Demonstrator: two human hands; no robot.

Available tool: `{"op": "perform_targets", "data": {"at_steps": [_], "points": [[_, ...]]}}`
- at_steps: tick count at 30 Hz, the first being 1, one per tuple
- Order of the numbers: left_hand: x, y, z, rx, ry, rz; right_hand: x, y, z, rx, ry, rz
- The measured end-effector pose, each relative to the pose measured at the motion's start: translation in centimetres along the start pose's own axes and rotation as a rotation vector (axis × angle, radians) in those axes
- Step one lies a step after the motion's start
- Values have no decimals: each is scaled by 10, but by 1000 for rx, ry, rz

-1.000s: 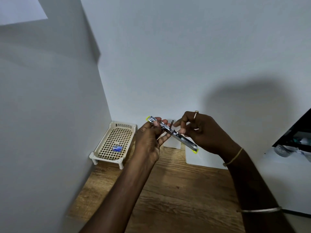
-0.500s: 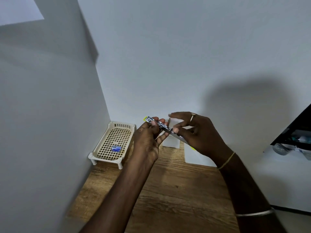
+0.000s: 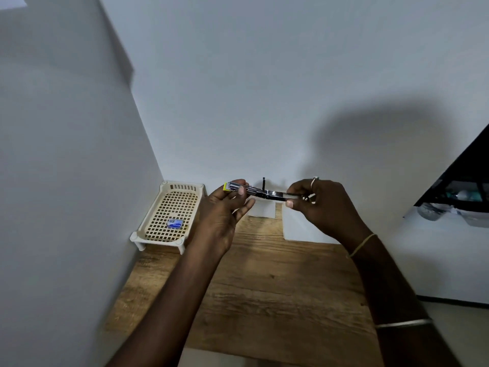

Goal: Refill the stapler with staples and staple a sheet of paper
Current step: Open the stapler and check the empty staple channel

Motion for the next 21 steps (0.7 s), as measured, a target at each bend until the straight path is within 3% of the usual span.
{"op": "perform_targets", "data": {"at_steps": [13, 21], "points": [[-78, 79, 20, 65, -59, 917, 84, -98, -62, 249, 37, -225], [-119, 154, 29, 16, -49, 1182, 149, -152, -117, 413, 142, -317]]}}
Point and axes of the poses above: each hand's wrist, its own z-axis towards the middle knuckle, its own x-axis out of the palm, y = z × x, the point moved 7 cm from there along z, towards the middle knuckle, and after that the axes turned 5 degrees about -x, right-handed, at the moved point
